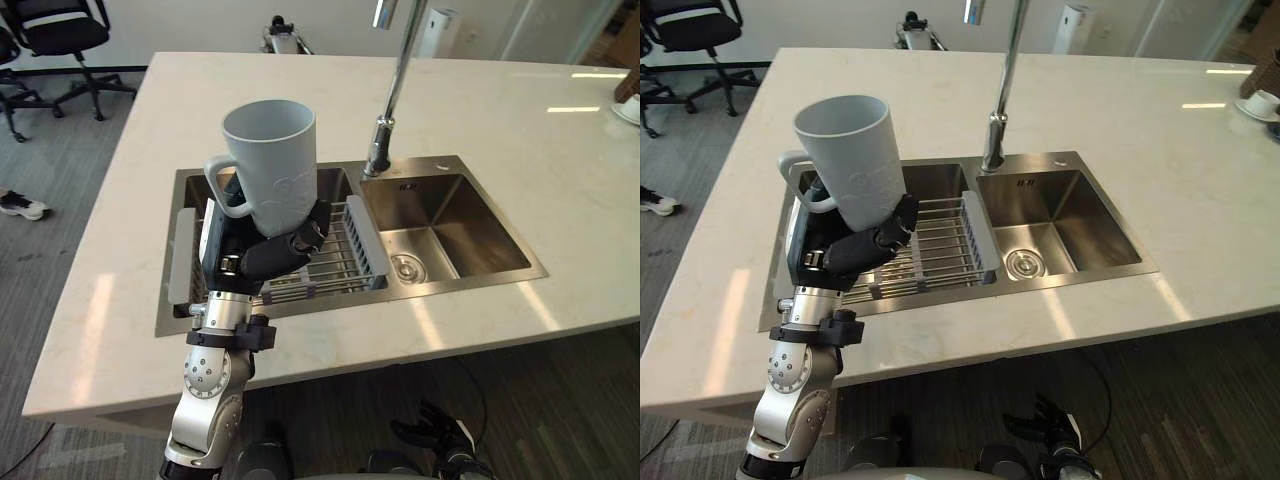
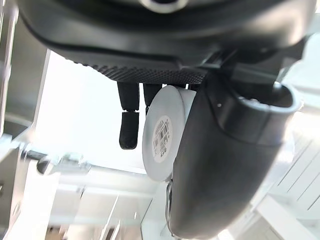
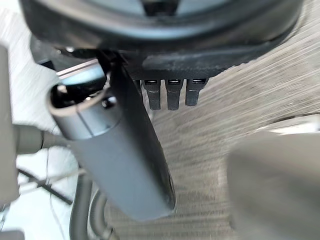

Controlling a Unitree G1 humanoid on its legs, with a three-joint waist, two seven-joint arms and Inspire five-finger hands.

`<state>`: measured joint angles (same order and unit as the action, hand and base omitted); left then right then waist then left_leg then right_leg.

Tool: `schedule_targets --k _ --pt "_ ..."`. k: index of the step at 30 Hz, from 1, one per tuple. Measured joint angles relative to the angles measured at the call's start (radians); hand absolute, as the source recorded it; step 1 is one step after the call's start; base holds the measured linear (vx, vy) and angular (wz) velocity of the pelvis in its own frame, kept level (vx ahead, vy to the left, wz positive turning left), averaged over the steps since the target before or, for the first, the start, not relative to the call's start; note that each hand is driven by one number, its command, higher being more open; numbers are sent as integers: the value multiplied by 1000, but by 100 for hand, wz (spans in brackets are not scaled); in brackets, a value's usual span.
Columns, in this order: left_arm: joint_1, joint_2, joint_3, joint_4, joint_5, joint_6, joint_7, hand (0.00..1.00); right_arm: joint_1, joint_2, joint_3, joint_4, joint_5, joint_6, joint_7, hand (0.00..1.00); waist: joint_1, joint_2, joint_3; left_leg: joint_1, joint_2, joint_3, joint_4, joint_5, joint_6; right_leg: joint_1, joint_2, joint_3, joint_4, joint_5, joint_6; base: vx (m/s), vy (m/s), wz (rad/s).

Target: Walk over to the sink, pick up the cup, carry it to the dishwasher, place the cup inside the dishwasher, then close the dishwasher door

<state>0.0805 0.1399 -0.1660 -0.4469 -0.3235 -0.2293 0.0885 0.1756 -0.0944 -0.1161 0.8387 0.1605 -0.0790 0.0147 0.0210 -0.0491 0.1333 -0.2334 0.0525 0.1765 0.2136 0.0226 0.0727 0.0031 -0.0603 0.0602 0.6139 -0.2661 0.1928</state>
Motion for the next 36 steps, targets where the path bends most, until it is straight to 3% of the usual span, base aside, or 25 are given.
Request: schedule_targets --k 2,4,5,7,8,9,10,11,12,13,15,16,17,18,23,27,30,32,33,36 --pt "20 -15 10 -29 0 -2 12 30 -42 -23 3 -4 6 -2 -8 90 31 19 -7 -75 -15 -3 -14 56 -13 29 -1 4 -190 -76 -96 -140 -83 14" --pt "19 -22 6 -28 0 -1 22 30 -71 -26 4 -3 15 -3 -19 90 30 26 3 -106 -25 -27 -29 121 -32 53 6 13 -286 -116 -145 -200 -108 41" --pt "22 -38 -12 -22 0 6 28 30 -81 -34 4 1 16 -3 -26 90 10 59 23 -110 -7 -71 -27 149 -43 72 43 -17 -300 -108 -152 -236 -130 68" --pt "26 -42 -34 -21 0 6 32 30 -81 -38 3 8 17 -3 -33 90 6 87 32 -108 18 -124 -42 201 -67 84 91 -51 -300 -90 -180 -344 -171 81" --pt "19 -40 -61 -24 -1 6 31 30 -83 -44 -11 12 31 -6 -41 90 -9 93 34 -105 14 -186 -135 315 -115 75 99 -130 -320 -54 -214 -427 -190 106" --pt "10 -40 -70 -24 -2 6 27 30 -84 -42 -31 17 36 -7 -45 90 -11 84 41 -131 11 -174 -46 250 -90 66 95 -157 -316 -48 -220 -431 -184 114" --pt "7 -41 -80 -29 -2 5 19 30 -79 -44 -37 16 43 -4 -63 90 -9 82 43 -150 20 -127 164 100 -33 58 79 -180 -314 -31 -226 -256 -117 65" --pt "8 -42 -80 -29 -4 5 17 30 -70 -47 -36 8 43 -4 -67 90 -8 77 44 -138 29 -106 244 25 -30 58 71 -188 -316 -21 -231 -260 -104 61" --pt "5 -43 -80 -27 -13 3 17 30 -47 -53 -34 -21 43 -4 -66 90 -13 69 42 -96 55 -77 348 -80 -54 62 57 -211 -322 -4 -234 -205 -35 58" --pt "5 -45 -83 -27 -14 3 17 30 -31 -54 -35 -36 44 -5 -67 90 -21 71 30 -29 82 -67 372 -141 -63 53 43 -234 -326 5 -234 -191 -7 65" --pt "-8 -48 -111 -13 -14 -4 13 30 -13 -57 -37 -33 45 -10 -67 90 -40 81 1 76 110 -61 274 -179 -107 31 31 -282 -348 22 -219 -195 62 85" --pt "-19 -49 -129 -3 -14 -4 9 30 -10 -61 -37 -23 45 -10 -67 90 -43 98 -15 150 108 -71 128 -175 -136 18 29 -307 -373 41 -201 -190 107 87" --pt "-27 -50 -134 2 -14 -4 5 30 -9 -62 -37 -21 46 -10 -67 90 -45 111 -24 177 104 -79 50 -170 -144 11 31 -320 -386 52 -192 -140 119 65" --pt "-41 -50 -137 19 -14 -4 -1 30 -12 -61 -38 -12 46 -10 -67 90 -47 129 -35 196 103 -86 -29 -152 -177 4 33 -338 -397 65 -183 -102 145 36" --pt "-38 -27 -107 94 -20 2 -1 30 -30 -19 -34 21 46 -10 -56 90 -35 98 -41 211 51 -83 -26 -141 -150 18 -17 -336 -392 95 -158 -68 123 7" --pt "-37 -25 -103 93 -21 3 -1 30 -43 -22 -34 41 45 -10 -57 90 -38 95 -43 186 17 -103 -2 -142 -122 -6 -48 -328 -337 90 -159 -104 110 20" --pt "-32 -21 -108 92 -20 4 -2 30 -27 -21 -34 41 44 -9 -55 90 -58 84 -40 142 -26 -189 31 -135 -102 -52 -40 -100 -243 56 -183 -119 74 90" --pt "-17 -19 -92 88 -19 2 1 30 -6 -16 -32 41 43 -9 -53 90 -50 43 -43 114 -76 -242 52 -129 -98 -49 -63 -11 -231 -21 -142 -100 -66 91" --pt "-10 -20 -82 88 -19 1 2 30 -7 -18 -32 41 43 -8 -53 90 -44 42 -43 102 -83 -252 60 -129 -100 -50 -69 -18 -233 -31 -125 -101 -72 64" --pt "59 -20 -64 67 -19 1 10 30 -9 -20 -23 36 42 -8 -54 90 -25 45 -44 76 -91 -310 60 -115 -115 -44 -67 -83 -243 -29 -120 -56 -51 58"
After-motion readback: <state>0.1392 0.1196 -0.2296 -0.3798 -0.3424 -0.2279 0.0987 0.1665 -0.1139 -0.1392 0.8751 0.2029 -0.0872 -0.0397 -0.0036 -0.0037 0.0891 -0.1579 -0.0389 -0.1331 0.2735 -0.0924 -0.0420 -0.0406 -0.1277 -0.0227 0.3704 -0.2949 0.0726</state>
